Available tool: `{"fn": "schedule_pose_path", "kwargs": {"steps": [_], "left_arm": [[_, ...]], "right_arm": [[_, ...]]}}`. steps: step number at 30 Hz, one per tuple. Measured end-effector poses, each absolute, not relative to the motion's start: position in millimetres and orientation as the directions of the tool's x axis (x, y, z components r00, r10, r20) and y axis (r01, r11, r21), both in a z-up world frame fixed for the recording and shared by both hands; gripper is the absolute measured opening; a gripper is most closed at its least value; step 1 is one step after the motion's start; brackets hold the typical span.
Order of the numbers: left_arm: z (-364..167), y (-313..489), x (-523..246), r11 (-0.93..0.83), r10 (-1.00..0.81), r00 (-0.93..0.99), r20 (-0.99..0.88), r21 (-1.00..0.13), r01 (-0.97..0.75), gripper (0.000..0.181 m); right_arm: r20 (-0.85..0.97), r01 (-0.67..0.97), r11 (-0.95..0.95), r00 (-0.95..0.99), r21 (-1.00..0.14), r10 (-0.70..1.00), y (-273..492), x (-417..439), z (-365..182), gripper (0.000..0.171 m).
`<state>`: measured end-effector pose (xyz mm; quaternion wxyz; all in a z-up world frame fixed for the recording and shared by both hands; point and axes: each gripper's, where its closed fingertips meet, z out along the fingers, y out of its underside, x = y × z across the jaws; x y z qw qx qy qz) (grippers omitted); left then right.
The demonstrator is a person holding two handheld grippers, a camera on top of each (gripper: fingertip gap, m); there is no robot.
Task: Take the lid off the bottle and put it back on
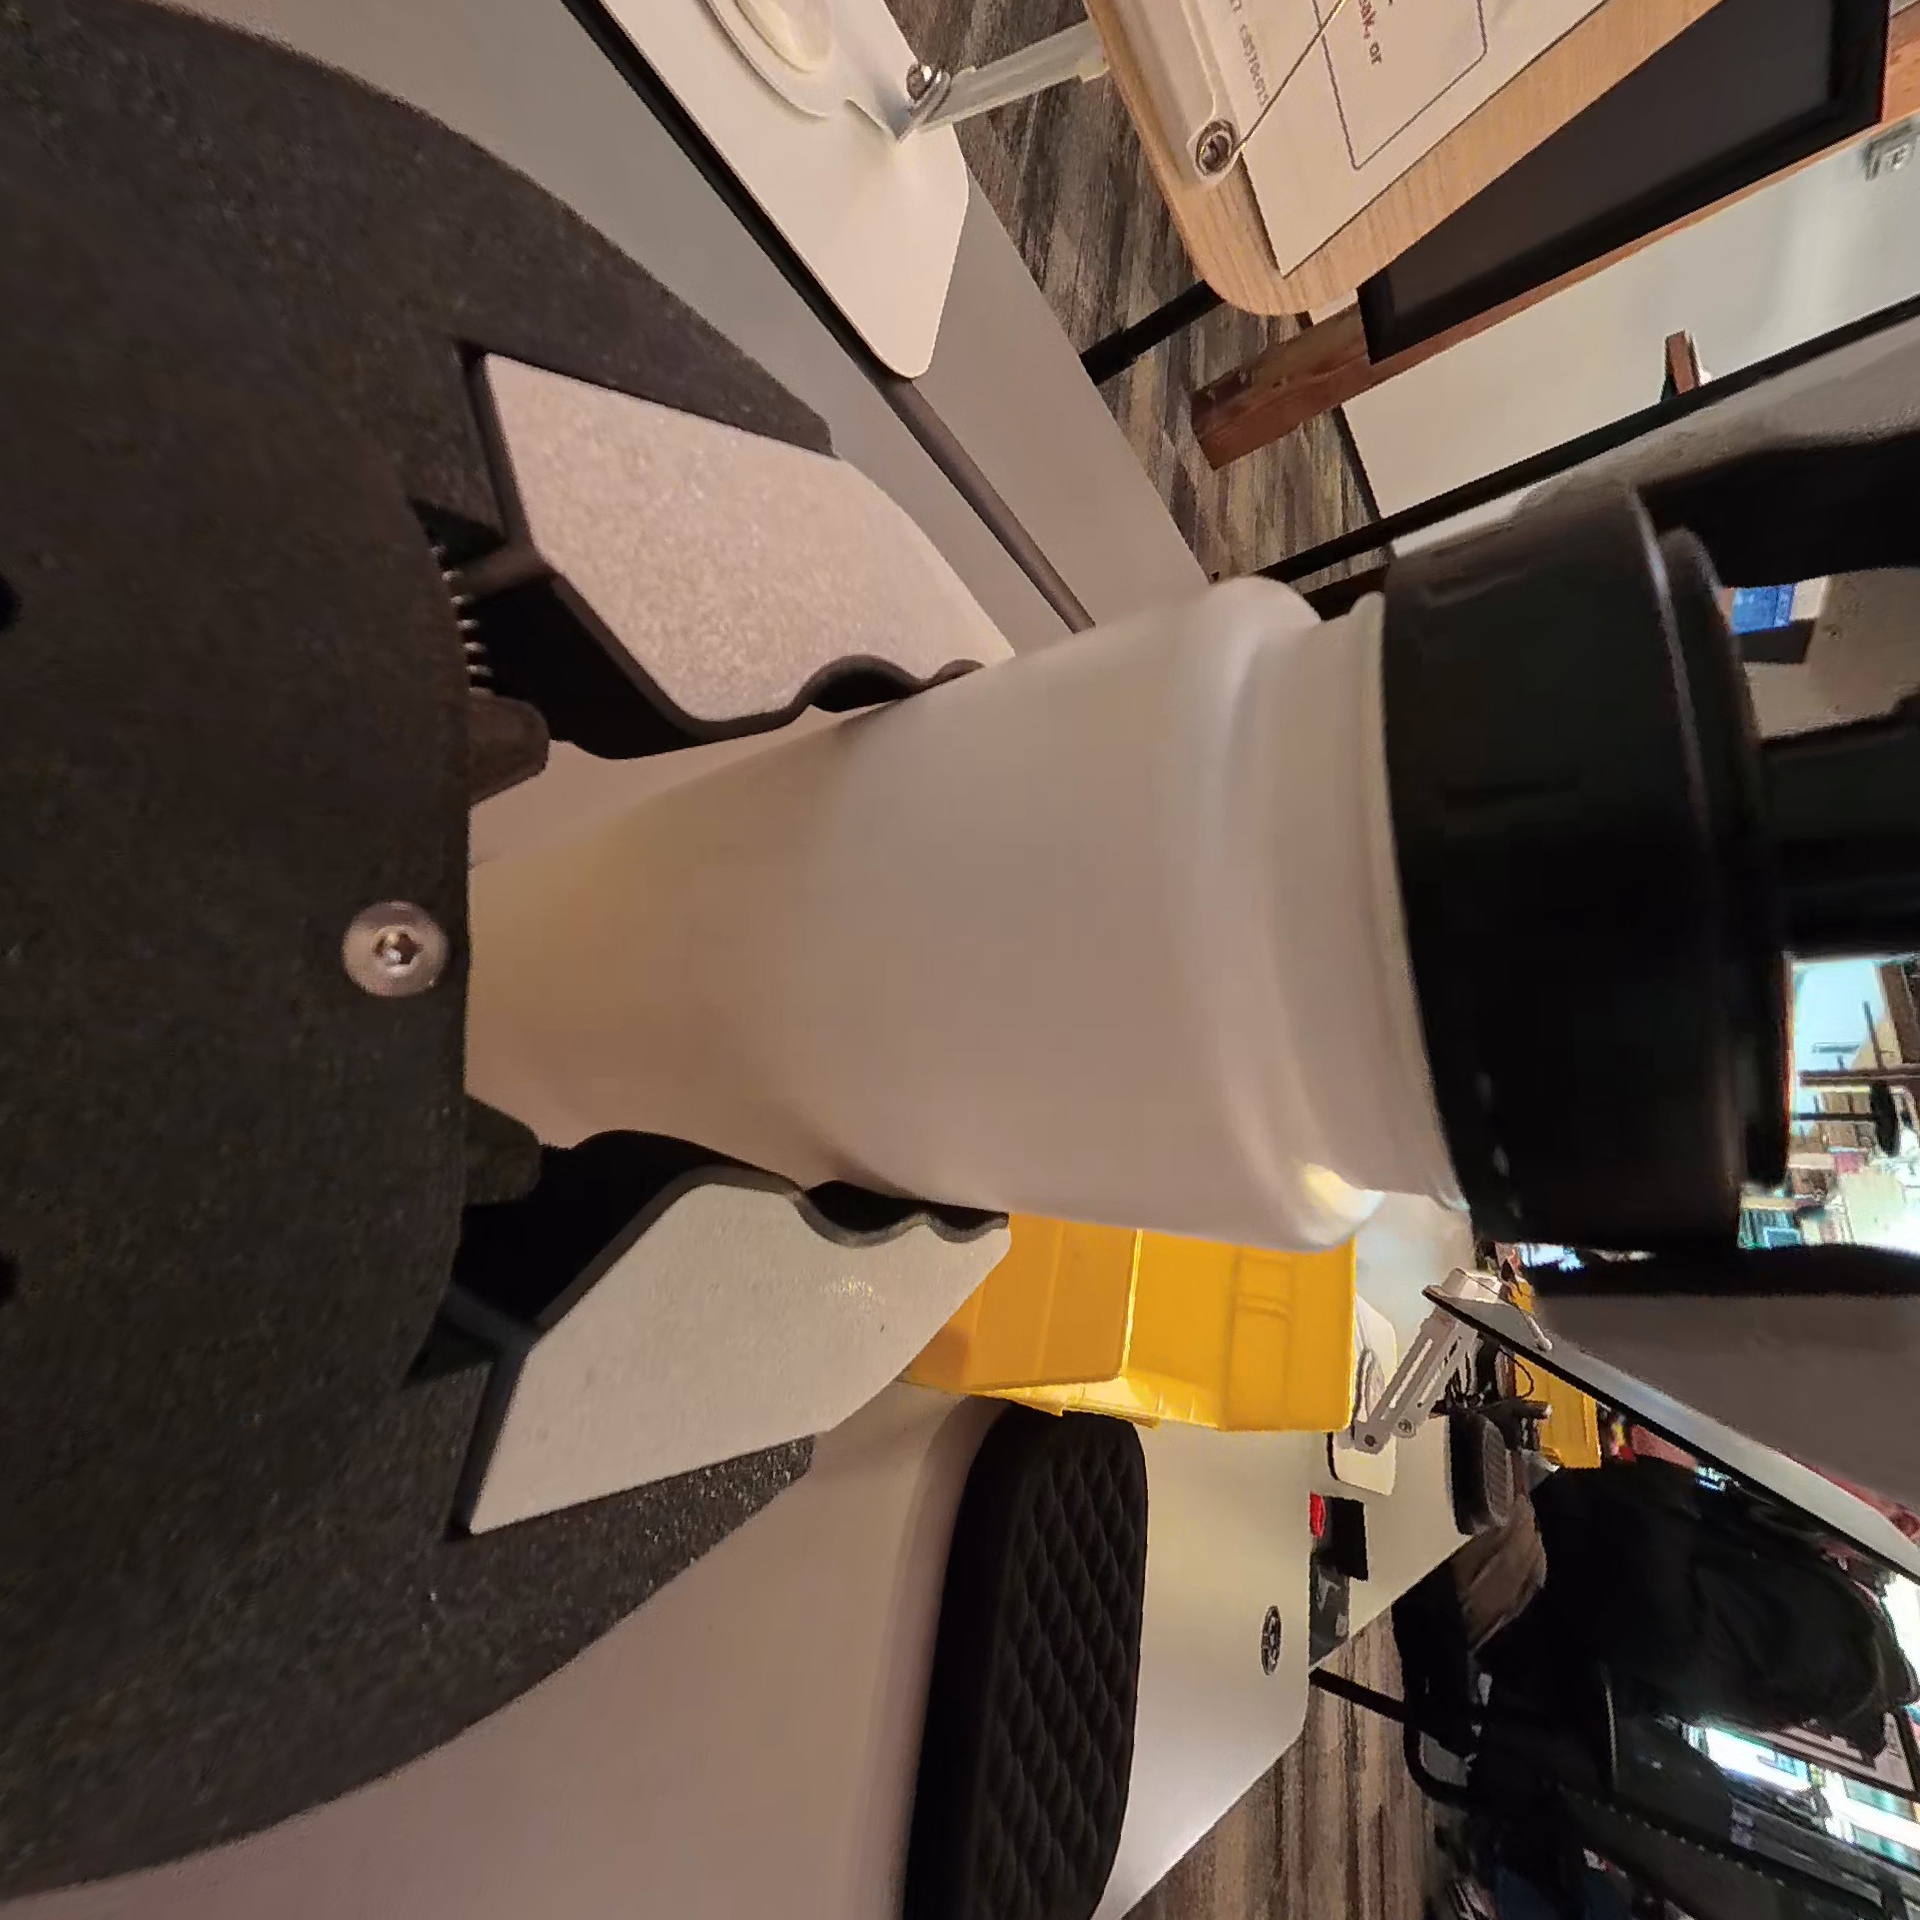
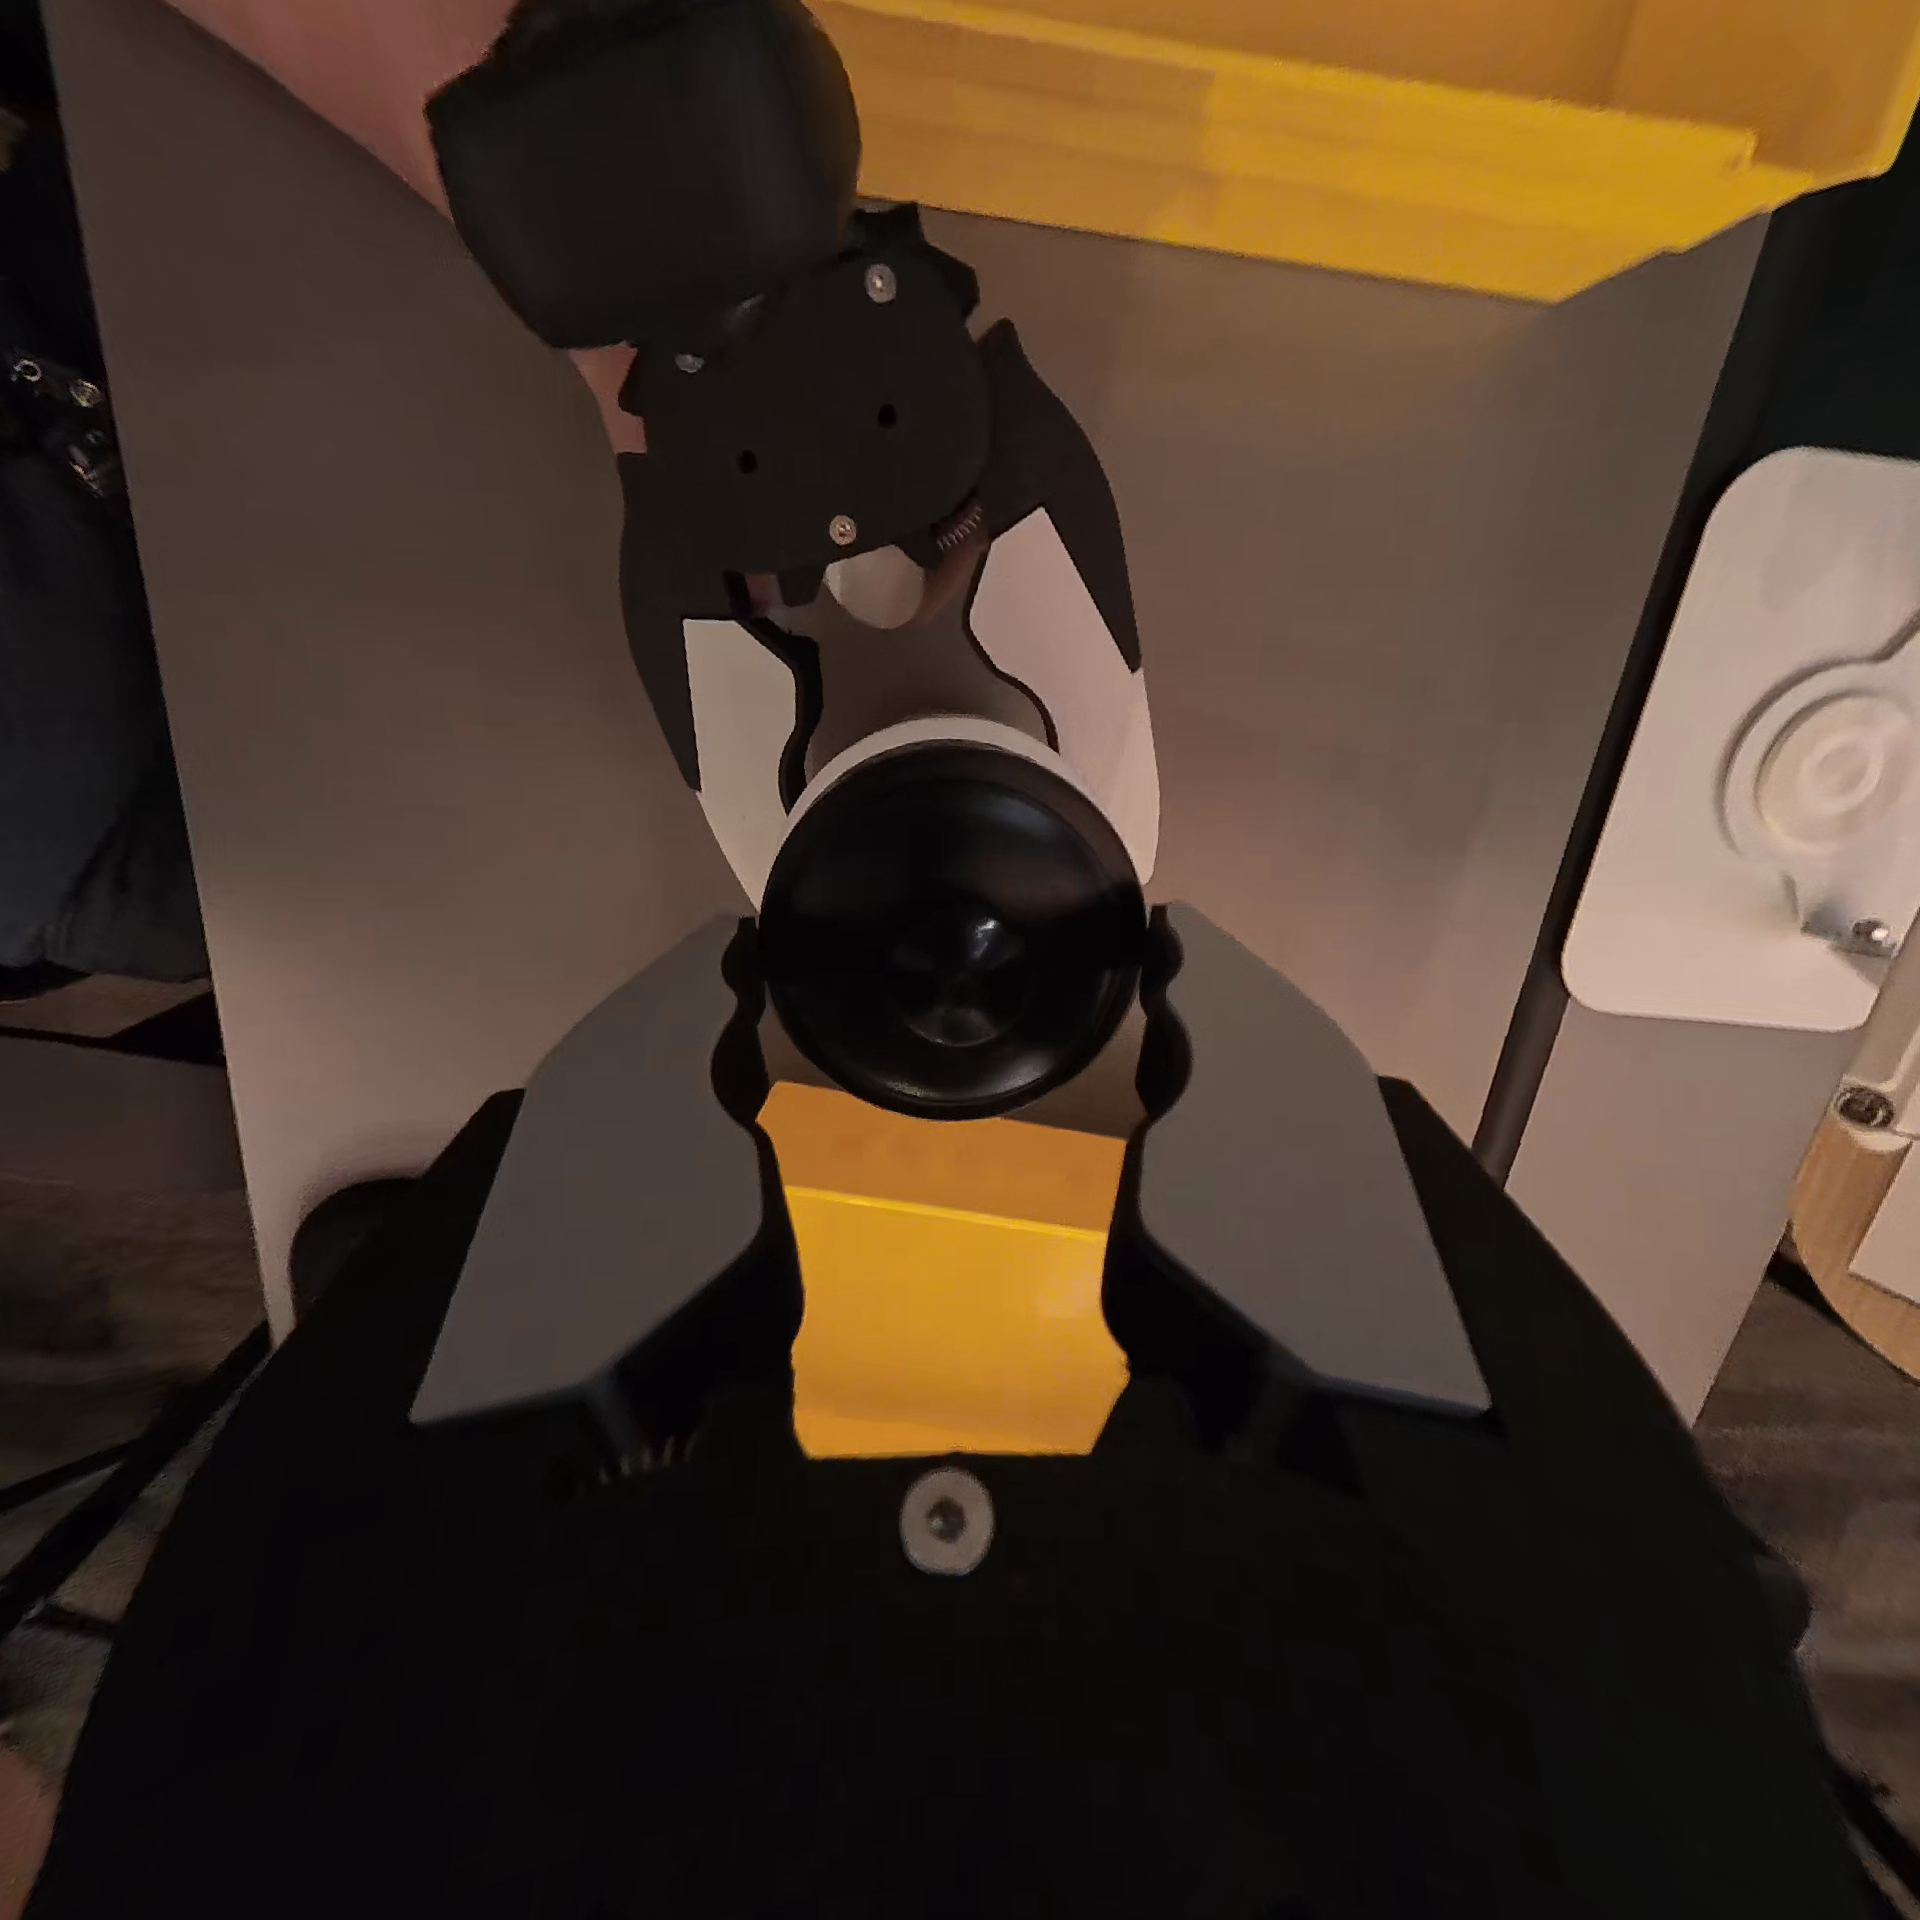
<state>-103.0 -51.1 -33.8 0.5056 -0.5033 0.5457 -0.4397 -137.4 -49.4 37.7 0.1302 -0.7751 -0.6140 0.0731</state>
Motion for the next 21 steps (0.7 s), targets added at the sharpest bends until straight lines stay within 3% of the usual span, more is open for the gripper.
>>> {"fn": "schedule_pose_path", "kwargs": {"steps": [8, 21], "left_arm": [[-34.0, -51.0, -103.1, 0.088, -0.996, 0.008, -0.089, -0.991, -0.106, 0.091], [-35.2, -50.2, -102.9, 0.098, -0.995, 0.023, -0.102, -0.986, -0.135, 0.091]], "right_arm": [[0.122, 0.929, -0.154, 0.205, -0.338, 0.971, -49.6, -132.9, 38.0, 0.072], [0.127, 0.969, -0.182, 0.204, -0.164, 0.971, -51.0, -132.9, 37.6, 0.072]]}}
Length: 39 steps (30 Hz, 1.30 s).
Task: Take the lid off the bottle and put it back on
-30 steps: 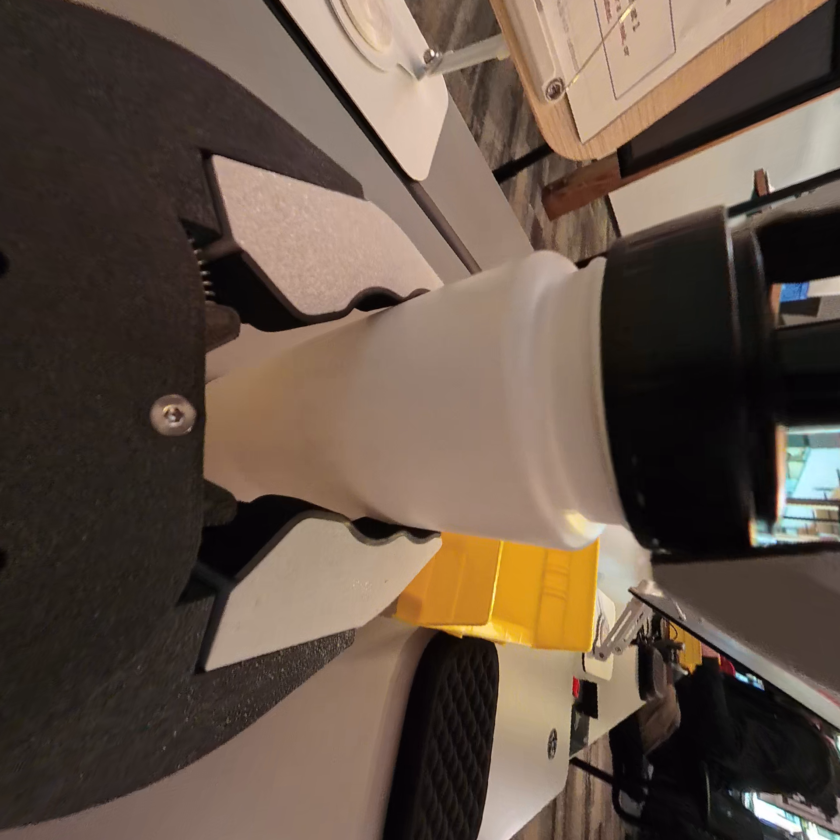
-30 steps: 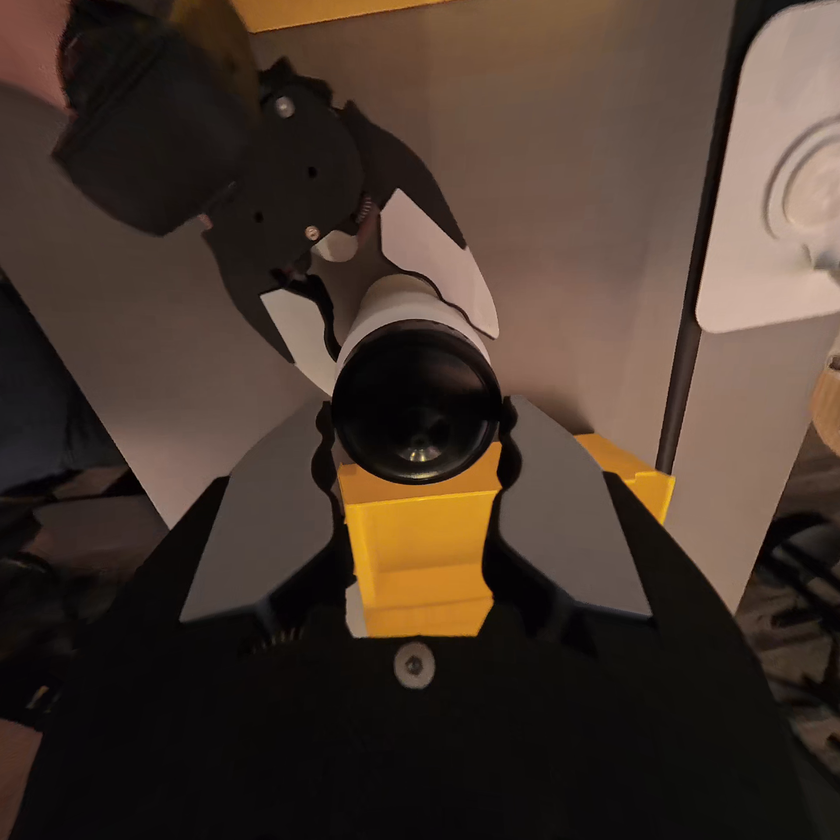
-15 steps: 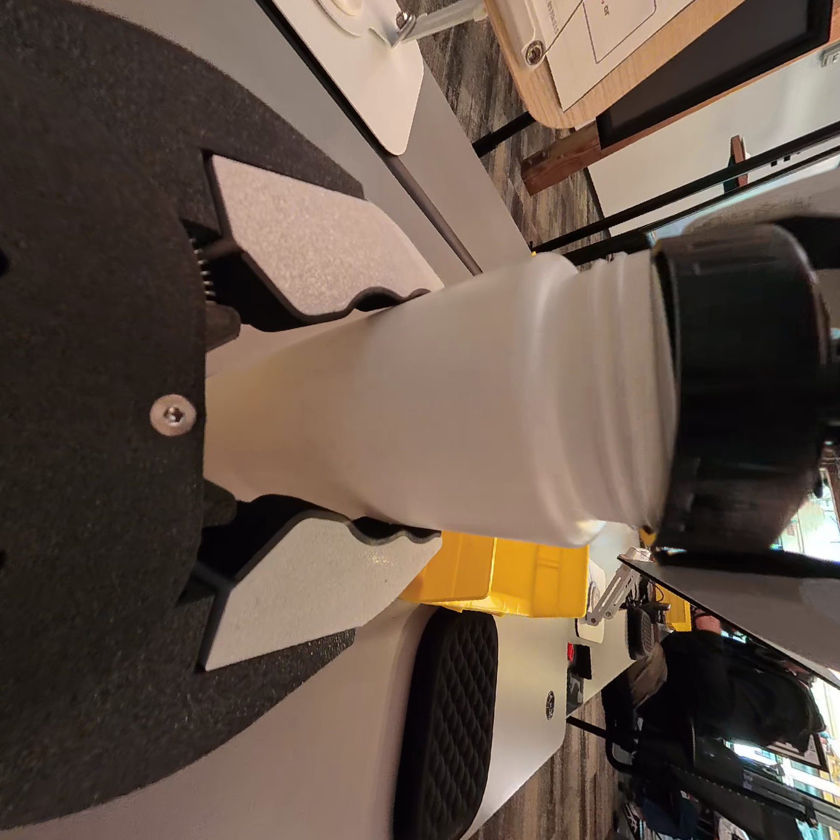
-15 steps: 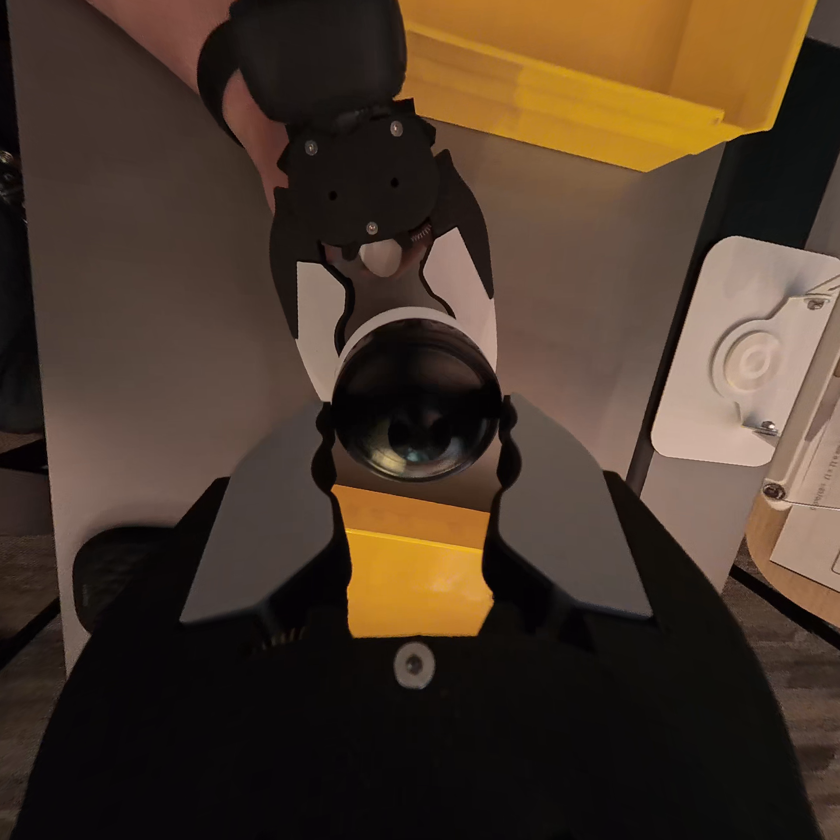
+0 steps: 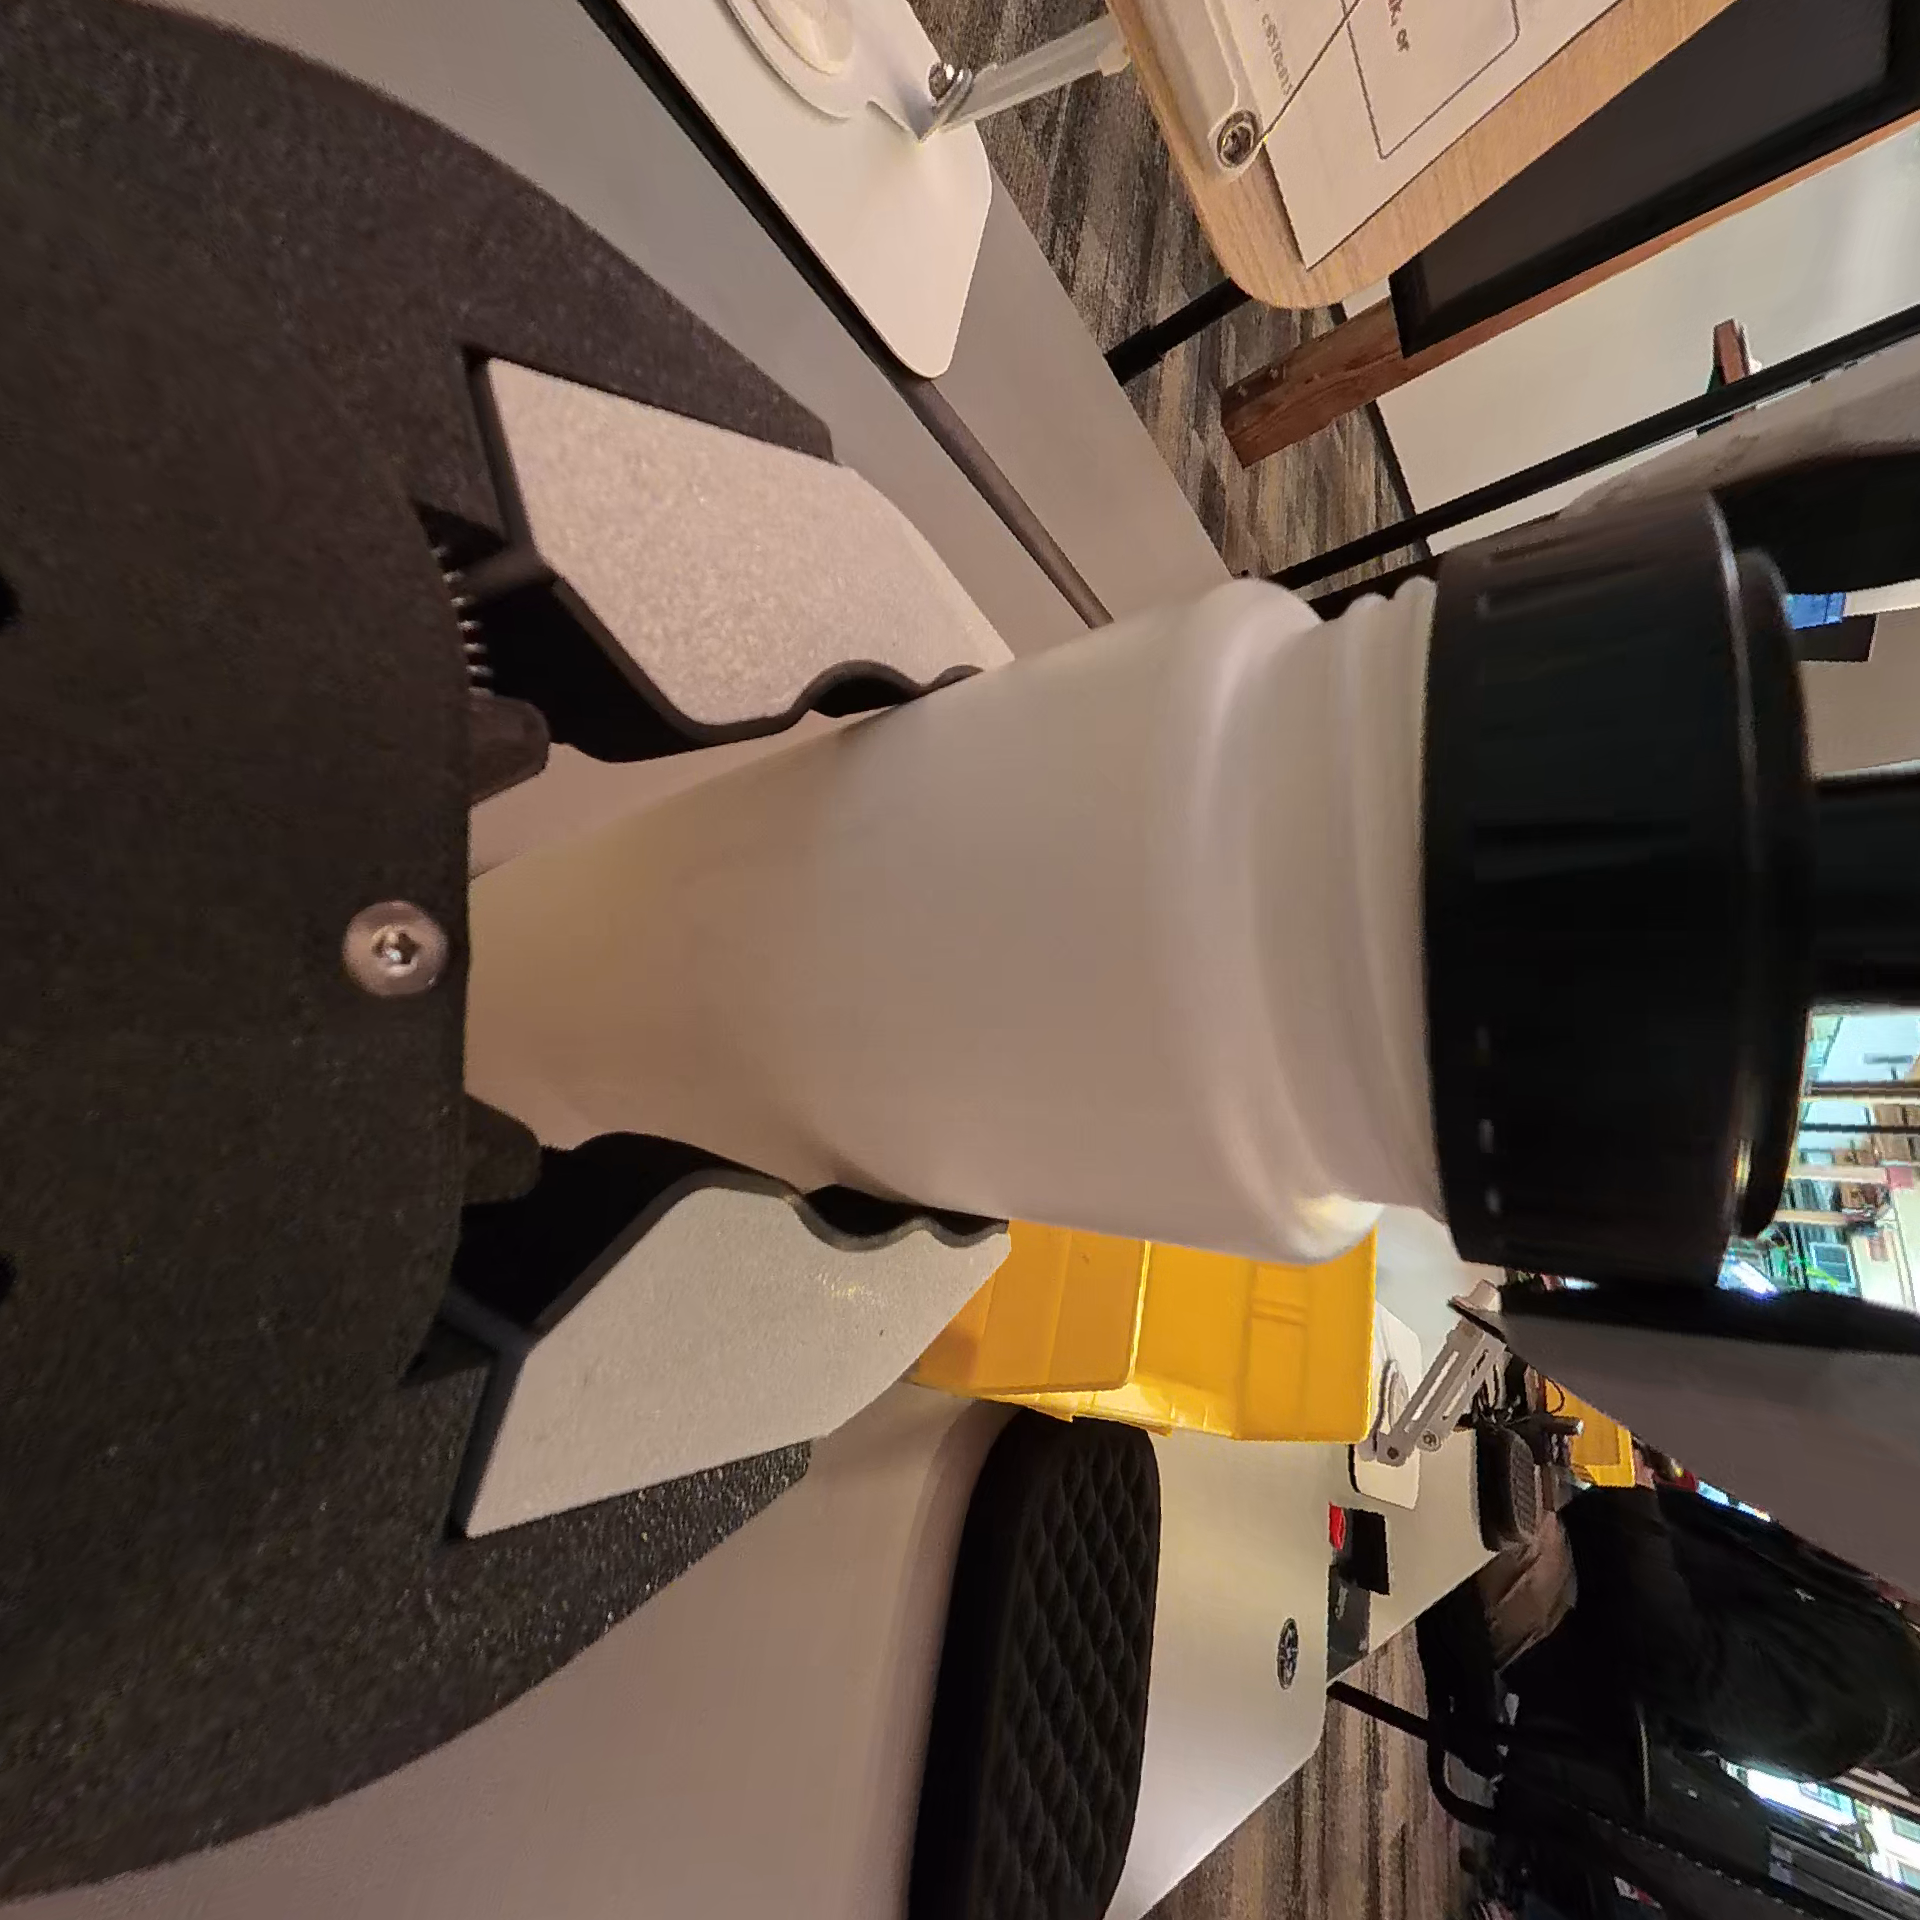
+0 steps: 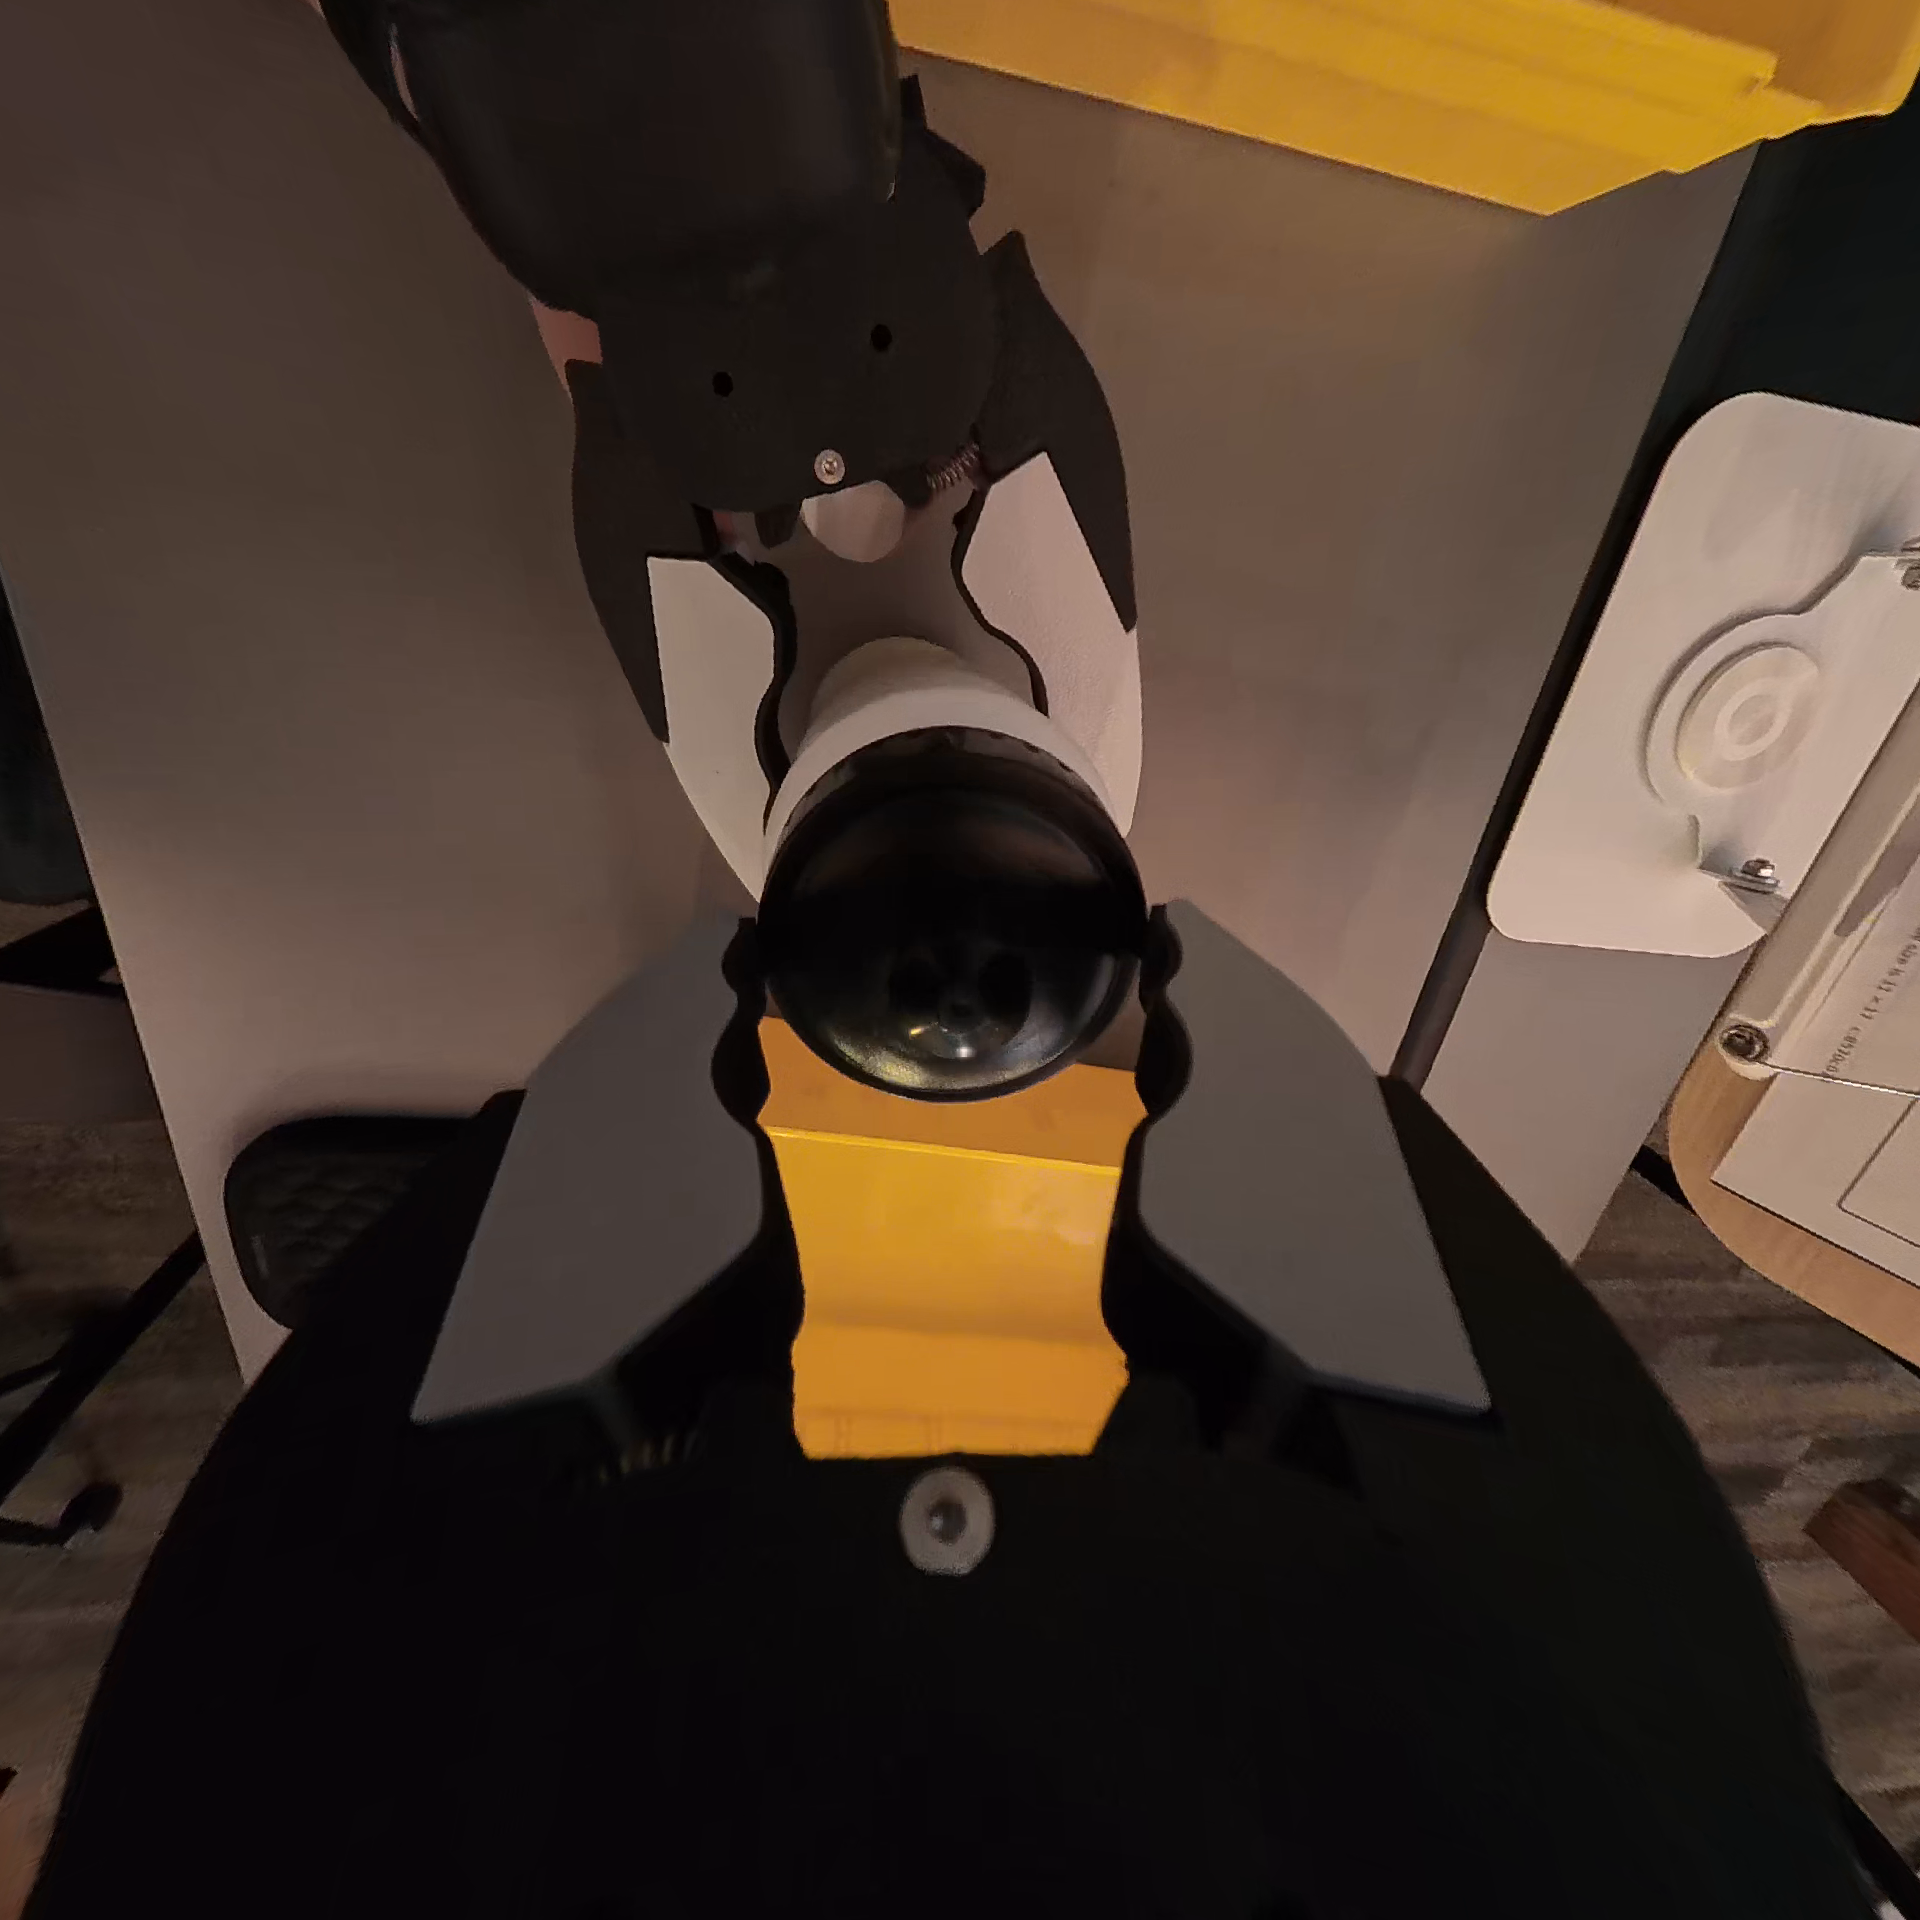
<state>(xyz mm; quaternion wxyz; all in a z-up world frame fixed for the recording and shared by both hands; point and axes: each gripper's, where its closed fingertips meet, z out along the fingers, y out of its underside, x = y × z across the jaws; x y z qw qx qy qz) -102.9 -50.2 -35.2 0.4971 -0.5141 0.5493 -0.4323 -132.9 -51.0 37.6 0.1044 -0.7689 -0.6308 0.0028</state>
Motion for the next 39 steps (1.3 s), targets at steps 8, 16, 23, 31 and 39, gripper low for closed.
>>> {"fn": "schedule_pose_path", "kwargs": {"steps": [8, 16, 23, 31, 39], "left_arm": [[-35.1, -50.4, -103.2, 0.091, -0.996, 0.006, -0.093, -0.987, -0.131, 0.091], [-35.6, -48.9, -103.3, 0.082, -0.996, 0.030, -0.087, -0.987, -0.139, 0.091], [-36.1, -47.8, -102.7, 0.076, -0.995, 0.058, -0.085, -0.985, -0.154, 0.091], [-35.8, -45.6, -103.8, 0.066, -0.994, 0.071, -0.078, -0.986, -0.150, 0.091], [-35.4, -43.8, -104.0, 0.068, -0.994, 0.070, -0.079, -0.988, -0.139, 0.091]], "right_arm": [[0.142, 0.987, -0.148, 0.156, -0.067, 0.977, -49.6, -133.0, 36.4, 0.072], [0.094, 0.940, -0.322, 0.332, -0.110, 0.939, -48.1, -133.2, 35.2, 0.072], [0.109, 0.771, -0.612, 0.634, -0.176, 0.766, -47.3, -131.2, 33.5, 0.073], [0.058, 0.640, -0.660, 0.733, -0.394, 0.677, -42.2, -134.9, 34.3, 0.073], [0.271, 0.283, 0.101, 0.664, -0.954, 0.697, -45.1, -133.3, 110.3, 0.090]]}}
